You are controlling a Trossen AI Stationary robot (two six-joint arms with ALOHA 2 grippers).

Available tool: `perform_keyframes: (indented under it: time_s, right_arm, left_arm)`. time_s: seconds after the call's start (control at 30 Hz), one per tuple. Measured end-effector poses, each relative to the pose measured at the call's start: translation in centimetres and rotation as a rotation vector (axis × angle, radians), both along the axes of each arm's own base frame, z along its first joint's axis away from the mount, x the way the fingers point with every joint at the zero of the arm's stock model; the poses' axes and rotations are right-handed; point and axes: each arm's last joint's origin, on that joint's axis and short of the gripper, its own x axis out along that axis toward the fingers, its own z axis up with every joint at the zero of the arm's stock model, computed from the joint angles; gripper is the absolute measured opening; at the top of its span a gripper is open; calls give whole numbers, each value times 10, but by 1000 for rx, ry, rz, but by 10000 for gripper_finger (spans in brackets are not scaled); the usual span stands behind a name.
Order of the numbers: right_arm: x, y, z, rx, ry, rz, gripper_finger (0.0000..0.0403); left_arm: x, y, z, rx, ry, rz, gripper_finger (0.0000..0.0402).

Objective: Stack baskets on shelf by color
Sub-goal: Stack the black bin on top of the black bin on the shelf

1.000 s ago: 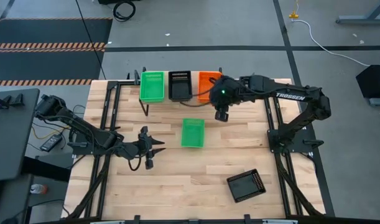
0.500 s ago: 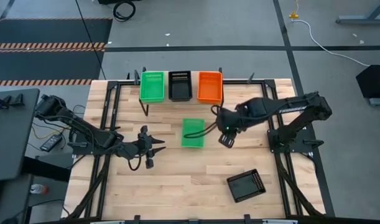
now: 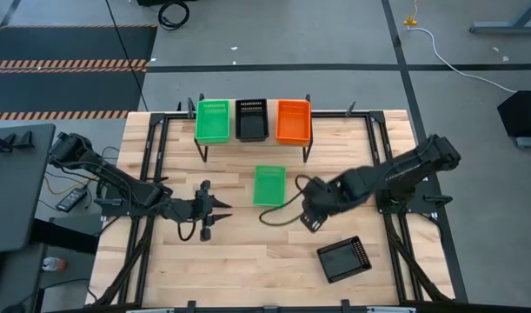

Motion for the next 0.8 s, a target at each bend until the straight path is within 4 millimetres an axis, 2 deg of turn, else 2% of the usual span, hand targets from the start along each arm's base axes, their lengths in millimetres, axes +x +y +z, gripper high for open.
perform_keyframes:
  time_s: [0.17,0.3,0.47,0.63,0.8]
  right_arm:
    - [6,42,-16,109,-11,-65,146]
    - [7,78,-37,194,37,-111,146]
    - [6,113,-64,232,91,-173,146]
    - [7,135,-85,270,114,-205,150]
    - [10,138,-95,255,119,-207,157]
  left_arm:
    - [-2,-5,0,-45,2,-41,117]
    - [-7,-14,-2,-101,34,-98,117]
    - [-14,-28,-3,-120,40,-162,117]
    - [-20,-36,-2,-122,40,-208,117]
    - [-23,-41,-2,-121,41,-233,117]
